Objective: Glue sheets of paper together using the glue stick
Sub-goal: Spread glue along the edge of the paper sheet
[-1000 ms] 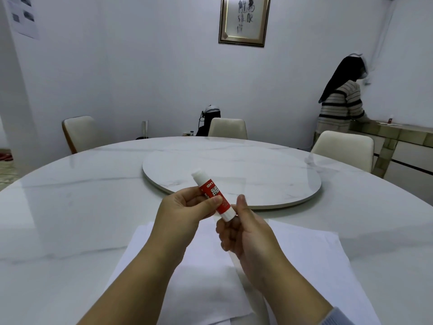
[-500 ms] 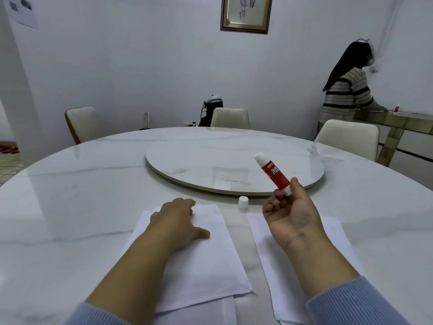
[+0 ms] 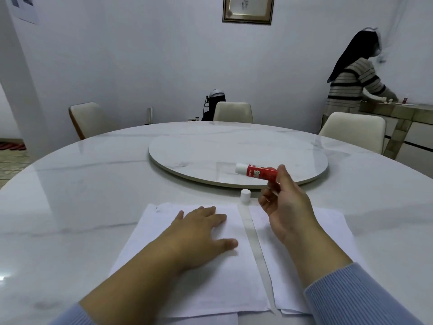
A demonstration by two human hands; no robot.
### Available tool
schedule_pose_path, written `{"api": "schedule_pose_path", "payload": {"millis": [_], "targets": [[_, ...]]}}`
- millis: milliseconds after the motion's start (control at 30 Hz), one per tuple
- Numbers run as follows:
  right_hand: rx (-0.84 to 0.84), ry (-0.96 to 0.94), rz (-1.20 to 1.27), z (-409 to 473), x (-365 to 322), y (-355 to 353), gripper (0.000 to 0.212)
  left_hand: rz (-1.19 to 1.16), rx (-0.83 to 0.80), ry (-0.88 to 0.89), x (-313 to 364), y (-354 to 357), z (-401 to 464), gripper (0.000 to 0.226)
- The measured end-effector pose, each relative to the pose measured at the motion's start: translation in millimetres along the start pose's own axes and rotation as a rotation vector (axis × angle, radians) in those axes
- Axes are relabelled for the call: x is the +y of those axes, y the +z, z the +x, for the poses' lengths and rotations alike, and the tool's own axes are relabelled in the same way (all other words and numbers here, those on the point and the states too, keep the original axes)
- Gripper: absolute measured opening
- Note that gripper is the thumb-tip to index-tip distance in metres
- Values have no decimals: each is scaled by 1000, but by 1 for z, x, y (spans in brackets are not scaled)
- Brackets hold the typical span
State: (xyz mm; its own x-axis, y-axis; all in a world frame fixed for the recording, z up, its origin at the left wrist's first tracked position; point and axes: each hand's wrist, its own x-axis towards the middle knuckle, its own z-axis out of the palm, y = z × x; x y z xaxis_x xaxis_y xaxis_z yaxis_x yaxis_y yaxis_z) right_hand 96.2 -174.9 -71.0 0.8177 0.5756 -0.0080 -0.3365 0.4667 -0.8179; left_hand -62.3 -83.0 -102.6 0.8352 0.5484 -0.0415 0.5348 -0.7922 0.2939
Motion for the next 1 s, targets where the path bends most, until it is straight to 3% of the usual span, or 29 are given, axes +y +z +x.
{"api": "schedule_pose_path", "payload": {"millis": [133,233,667,900,1000], "targets": [[-162,-239,-522,-6,13,3,23,43,52,11,-1,9,-4,65],[-253,-252,-697,-9,20,1,12,93,10,5,-2,11,-2,61],[-483,-175,-933,-33,-3,-5,10,93,-17,-12,-2,10,2,54],[-659,-78,-913,-83,-26,-24,13,87,-4,-15,-2,11,1,56],[-734,14,-717,-89,-33,-32,12,88,-39,-14,-1,8,0,60]]}}
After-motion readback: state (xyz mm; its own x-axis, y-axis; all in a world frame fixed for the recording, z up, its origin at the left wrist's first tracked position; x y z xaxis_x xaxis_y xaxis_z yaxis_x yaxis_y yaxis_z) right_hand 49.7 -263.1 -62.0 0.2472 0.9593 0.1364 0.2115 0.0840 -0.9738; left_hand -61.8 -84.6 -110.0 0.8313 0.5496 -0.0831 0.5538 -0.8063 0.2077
